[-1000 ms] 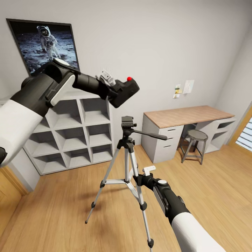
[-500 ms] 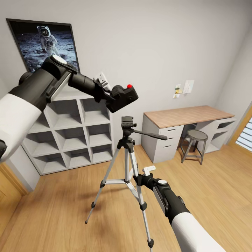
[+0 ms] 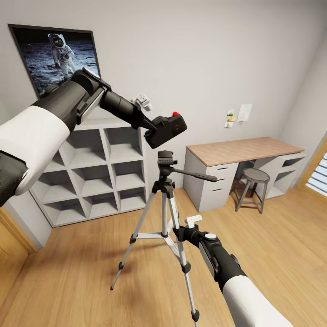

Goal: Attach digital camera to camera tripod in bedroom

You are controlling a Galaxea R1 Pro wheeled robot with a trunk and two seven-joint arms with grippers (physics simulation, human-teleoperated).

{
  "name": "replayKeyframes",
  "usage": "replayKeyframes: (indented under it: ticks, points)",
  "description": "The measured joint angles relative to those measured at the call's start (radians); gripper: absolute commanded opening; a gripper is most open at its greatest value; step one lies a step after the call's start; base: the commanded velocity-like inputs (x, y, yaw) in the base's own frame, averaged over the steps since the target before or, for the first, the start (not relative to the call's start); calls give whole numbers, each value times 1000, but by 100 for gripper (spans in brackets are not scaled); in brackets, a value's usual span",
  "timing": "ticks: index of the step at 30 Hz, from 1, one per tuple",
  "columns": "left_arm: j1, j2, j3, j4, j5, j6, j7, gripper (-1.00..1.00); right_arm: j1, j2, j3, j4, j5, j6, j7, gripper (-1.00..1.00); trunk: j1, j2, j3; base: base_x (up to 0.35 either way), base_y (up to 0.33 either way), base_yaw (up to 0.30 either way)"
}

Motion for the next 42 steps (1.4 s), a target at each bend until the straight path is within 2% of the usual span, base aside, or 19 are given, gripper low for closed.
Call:
replayKeyframes:
  ticks: [5,8,9,10,16,19,23,27,30,38,42]
  points:
    - [-8,-13,-6,22,-10,-18,0,-100,0,2,-2,-1,16,1,5,-100,0,0,0,0,0,0]
    - [-9,-16,-8,26,-31,-68,0,-100,0,2,-3,-1,14,0,3,-100,0,0,0,0,0,0]
    - [-11,-21,-14,29,-87,-123,-5,-100,0,3,-3,-1,14,1,3,-100,0,0,0,0,0,0]
    - [-11,-21,-13,26,-94,-128,-9,-100,0,3,-3,0,14,0,2,-100,0,0,0,0,0,0]
    - [-11,-19,-23,12,-102,-137,-32,-100,0,3,-3,0,14,0,2,-100,0,0,0,0,0,0]
    - [-11,-17,-44,9,-110,-139,-45,-100,0,3,-3,-1,14,0,3,-100,0,0,0,0,0,0]
    - [-11,-19,-99,7,-192,-140,-76,-100,0,3,-3,0,14,0,3,-100,0,0,0,0,0,0]
    - [-11,-19,-110,6,-226,-140,-102,-100,0,3,-3,0,14,0,3,-100,0,0,0,0,0,0]
    - [-11,-13,-110,6,-241,-140,-117,-100,0,3,-3,0,14,0,3,-100,0,0,0,0,0,0]
    - [-11,-16,-102,6,-239,-141,-115,-100,0,3,-3,0,14,0,3,-100,0,0,0,0,0,0]
    - [-11,-17,-78,-4,-237,-139,-109,-100,0,3,-3,0,14,0,3,-100,0,0,0,0,0,0]
